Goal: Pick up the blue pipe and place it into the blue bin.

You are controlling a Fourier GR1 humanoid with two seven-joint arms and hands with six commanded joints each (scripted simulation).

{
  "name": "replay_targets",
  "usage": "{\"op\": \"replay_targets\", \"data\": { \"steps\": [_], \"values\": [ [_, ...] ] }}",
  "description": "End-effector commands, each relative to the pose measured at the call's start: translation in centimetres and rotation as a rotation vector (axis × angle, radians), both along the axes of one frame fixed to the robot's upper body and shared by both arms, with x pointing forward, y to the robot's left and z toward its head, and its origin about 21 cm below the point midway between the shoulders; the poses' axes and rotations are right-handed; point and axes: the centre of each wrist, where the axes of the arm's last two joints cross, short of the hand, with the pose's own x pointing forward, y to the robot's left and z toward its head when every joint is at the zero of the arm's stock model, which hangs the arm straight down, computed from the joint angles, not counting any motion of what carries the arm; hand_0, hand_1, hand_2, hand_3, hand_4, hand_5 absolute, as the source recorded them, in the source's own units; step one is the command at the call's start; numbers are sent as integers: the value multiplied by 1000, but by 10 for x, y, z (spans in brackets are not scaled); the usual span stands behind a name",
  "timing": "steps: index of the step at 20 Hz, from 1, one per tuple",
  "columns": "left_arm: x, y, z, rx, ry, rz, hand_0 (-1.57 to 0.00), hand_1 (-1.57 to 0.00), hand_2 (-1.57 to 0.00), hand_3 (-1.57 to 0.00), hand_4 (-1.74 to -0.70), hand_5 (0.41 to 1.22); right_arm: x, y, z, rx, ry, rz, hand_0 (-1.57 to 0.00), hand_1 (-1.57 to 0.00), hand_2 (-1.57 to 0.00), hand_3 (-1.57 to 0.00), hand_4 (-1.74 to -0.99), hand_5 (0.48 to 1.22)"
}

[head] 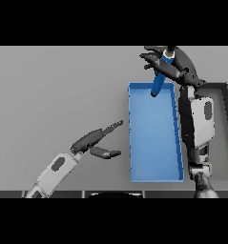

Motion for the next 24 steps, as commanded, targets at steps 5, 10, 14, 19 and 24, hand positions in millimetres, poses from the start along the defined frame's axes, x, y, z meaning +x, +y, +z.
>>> {"op": "replay_targets", "data": {
  "steps": [5,10,14,19,24],
  "values": [
    [-1,8,0,-8,3,-8,1,1,1,1,-825,468,-12,-24,-60,-51,208,-141,-1571,-1571,-1571,-1571,-1499,1221],
    [-5,3,-1,-11,9,-9,1,1,1,1,-826,470,-24,-40,-110,-136,392,-263,-1571,-1571,-1571,-1080,-1586,1221],
    [-1,0,0,-7,4,-7,1,1,1,1,-826,475,-40,-40,-144,-246,506,-262,-1571,-1571,-1571,-693,-1653,1205],
    [-5,2,-3,3,8,-4,1,1,1,1,-829,476,-41,-40,-168,-245,747,-303,-937,-884,-853,-516,-1404,1159],
    [-4,0,-1,-3,9,-2,1,1,1,1,-829,477,-51,-32,-153,-429,713,-186,-306,-289,-279,-169,-1215,1044]
  ]
}}
